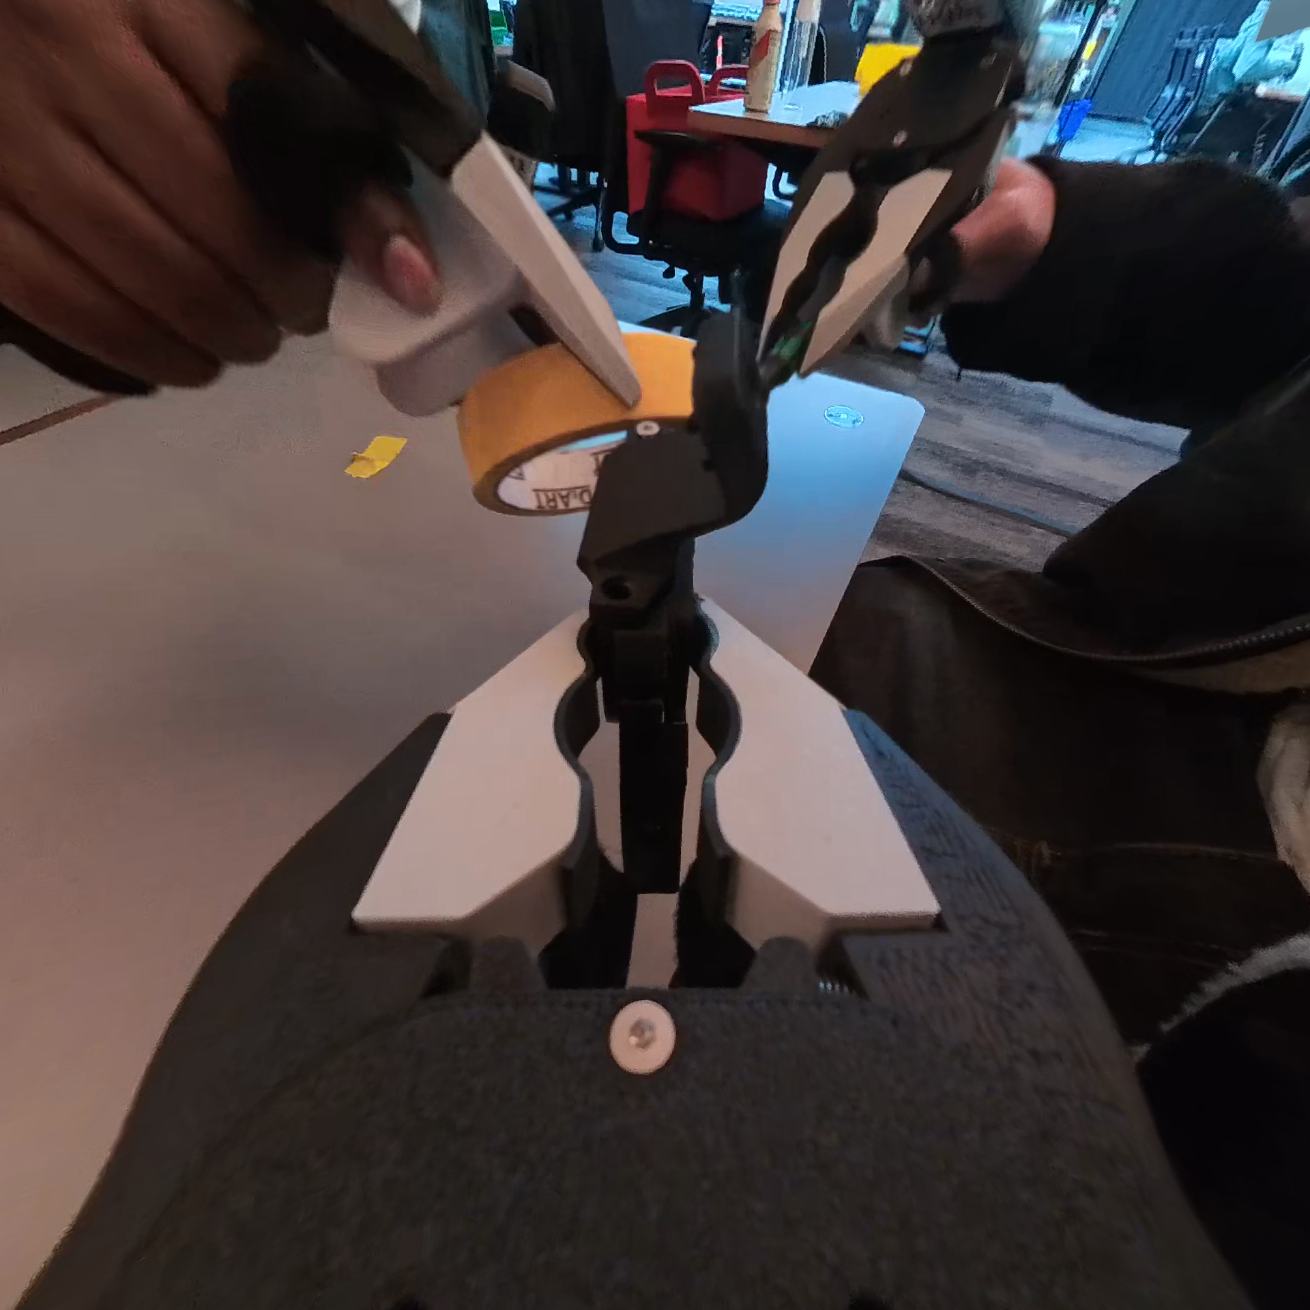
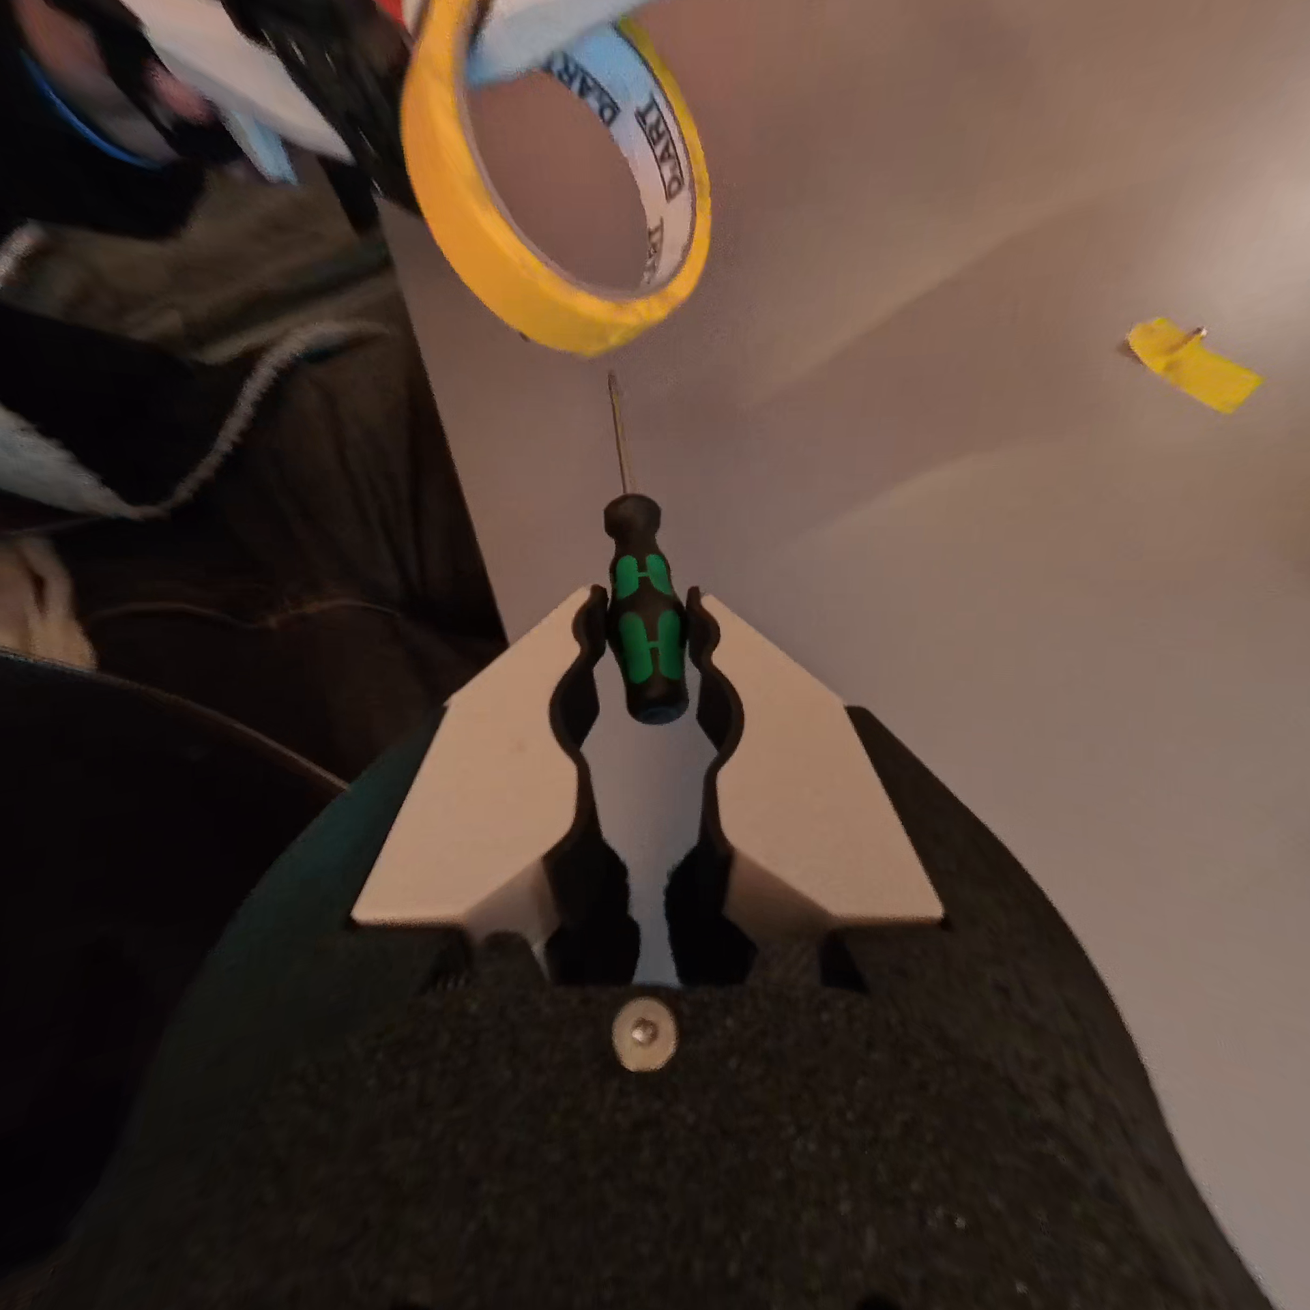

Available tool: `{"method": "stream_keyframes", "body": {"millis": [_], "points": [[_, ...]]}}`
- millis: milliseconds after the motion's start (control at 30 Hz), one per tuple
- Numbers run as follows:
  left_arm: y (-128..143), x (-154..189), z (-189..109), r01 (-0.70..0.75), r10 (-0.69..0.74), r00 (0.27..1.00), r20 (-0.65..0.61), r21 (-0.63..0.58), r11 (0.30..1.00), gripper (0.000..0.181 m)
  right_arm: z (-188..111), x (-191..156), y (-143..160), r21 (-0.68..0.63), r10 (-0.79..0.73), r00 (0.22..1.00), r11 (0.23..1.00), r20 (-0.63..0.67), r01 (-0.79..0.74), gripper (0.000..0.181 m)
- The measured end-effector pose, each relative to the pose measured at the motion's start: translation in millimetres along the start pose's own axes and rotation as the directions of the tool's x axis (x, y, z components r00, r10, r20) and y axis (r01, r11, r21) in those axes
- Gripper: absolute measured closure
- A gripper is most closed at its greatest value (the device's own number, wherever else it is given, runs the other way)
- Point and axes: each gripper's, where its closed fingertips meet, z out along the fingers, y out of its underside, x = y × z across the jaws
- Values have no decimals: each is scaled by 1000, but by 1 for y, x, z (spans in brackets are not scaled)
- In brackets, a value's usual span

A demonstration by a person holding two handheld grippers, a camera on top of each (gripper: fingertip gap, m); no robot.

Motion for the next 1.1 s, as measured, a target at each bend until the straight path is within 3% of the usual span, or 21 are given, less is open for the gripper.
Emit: {"method": "stream_keyframes", "body": {"millis": [267, 533, 833, 1100], "points": [[-3, 4, 1, -17, 17, 1000, -12, 12, 1000, 160, -22, -4, -20, -71, -92, 991, 994, -100, 85, 159], [1, 7, 6, -36, 36, 999, -16, -9, 999, 159, -8, -28, -35, 33, -176, 981, 984, 76, 174, 159], [3, 9, 7, -58, 58, 998, -21, -25, 998, 159, -4, -42, -52, 289, -12, 943, 953, 333, -90, 159], [8, 3, 4, -118, 119, 993, 22, -63, 991, 160, 8, -56, -68, 314, -29, 928, 944, 372, -96, 159]]}}
